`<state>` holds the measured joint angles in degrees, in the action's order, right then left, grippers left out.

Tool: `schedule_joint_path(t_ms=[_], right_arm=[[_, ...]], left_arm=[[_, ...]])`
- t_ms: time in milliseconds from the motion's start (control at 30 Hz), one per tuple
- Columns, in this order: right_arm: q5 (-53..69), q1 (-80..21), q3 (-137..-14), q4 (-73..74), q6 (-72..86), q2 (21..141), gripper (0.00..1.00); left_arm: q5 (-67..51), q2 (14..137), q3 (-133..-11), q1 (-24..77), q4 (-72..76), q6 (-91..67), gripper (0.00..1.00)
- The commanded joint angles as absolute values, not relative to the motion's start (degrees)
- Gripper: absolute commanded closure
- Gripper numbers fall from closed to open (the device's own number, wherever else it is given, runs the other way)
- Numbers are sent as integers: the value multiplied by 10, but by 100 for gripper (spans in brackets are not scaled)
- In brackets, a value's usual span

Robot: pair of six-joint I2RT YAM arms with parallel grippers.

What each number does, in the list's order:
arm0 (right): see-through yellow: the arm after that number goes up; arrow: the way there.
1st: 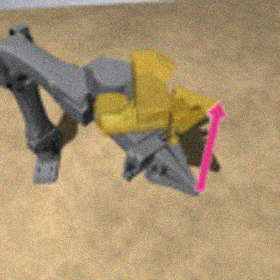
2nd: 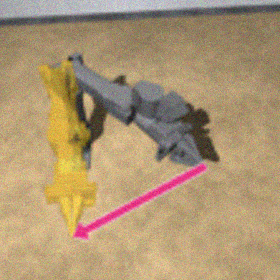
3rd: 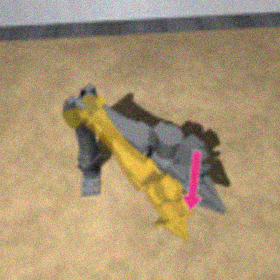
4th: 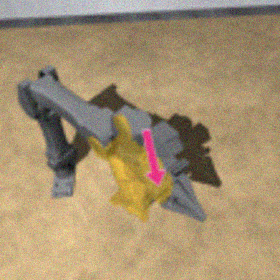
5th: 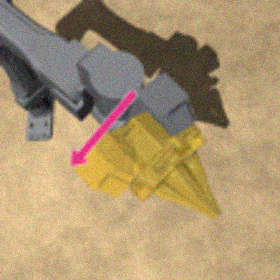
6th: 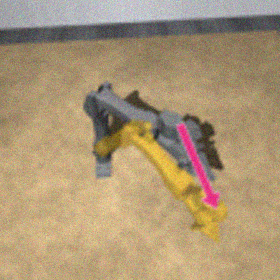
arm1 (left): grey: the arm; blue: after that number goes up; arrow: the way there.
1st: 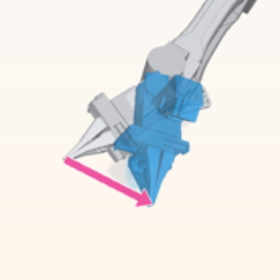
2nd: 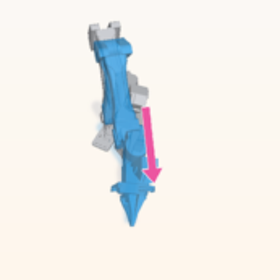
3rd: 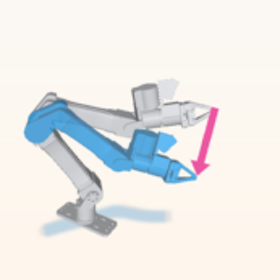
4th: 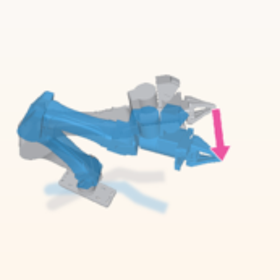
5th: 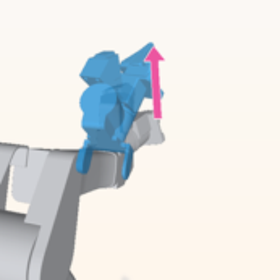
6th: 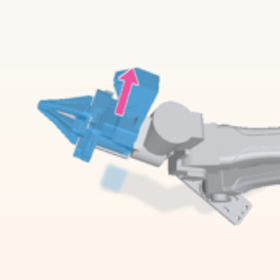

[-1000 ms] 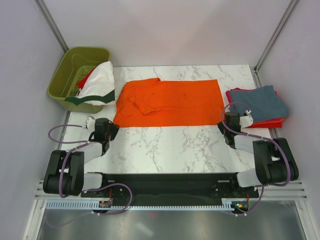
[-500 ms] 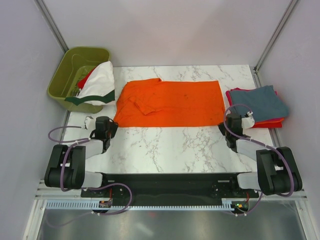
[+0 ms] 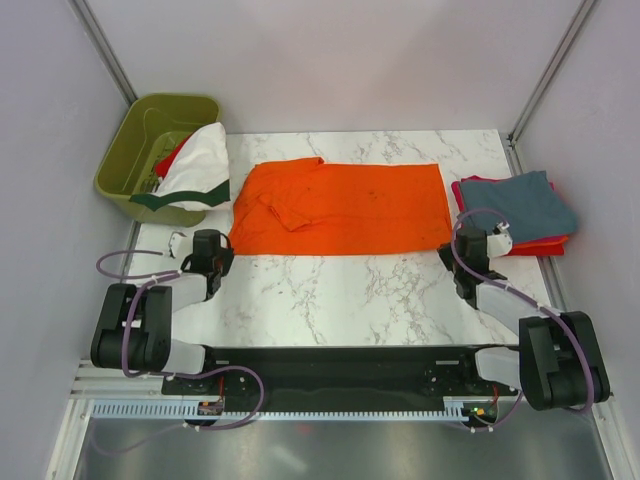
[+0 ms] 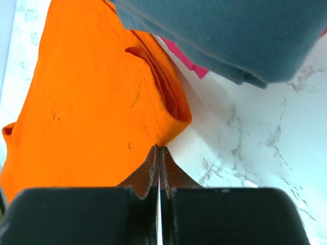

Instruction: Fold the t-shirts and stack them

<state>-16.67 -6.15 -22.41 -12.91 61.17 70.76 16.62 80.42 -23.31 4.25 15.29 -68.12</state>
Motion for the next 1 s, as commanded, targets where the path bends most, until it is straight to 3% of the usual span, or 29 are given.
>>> schedule_joint_path(t_ms=[0, 233, 533, 633, 967], right_arm=[[-179, -60, -236, -84, 600, 684, 100], [-195, -60, -268, -31, 607, 643, 100], [-162, -15, -426, 111, 587, 629, 100], [-162, -12, -410, 147, 592, 599, 100], [-138, -12, -193, 172, 619, 455, 100]], left_arm=[[182, 773, -237, 40, 125, -658, 98], [177, 686, -278, 40, 26, -666, 98], [157, 624, -423, 40, -124, -635, 98], [142, 589, -393, 38, -145, -640, 98], [98, 476, -165, 36, -149, -686, 98]])
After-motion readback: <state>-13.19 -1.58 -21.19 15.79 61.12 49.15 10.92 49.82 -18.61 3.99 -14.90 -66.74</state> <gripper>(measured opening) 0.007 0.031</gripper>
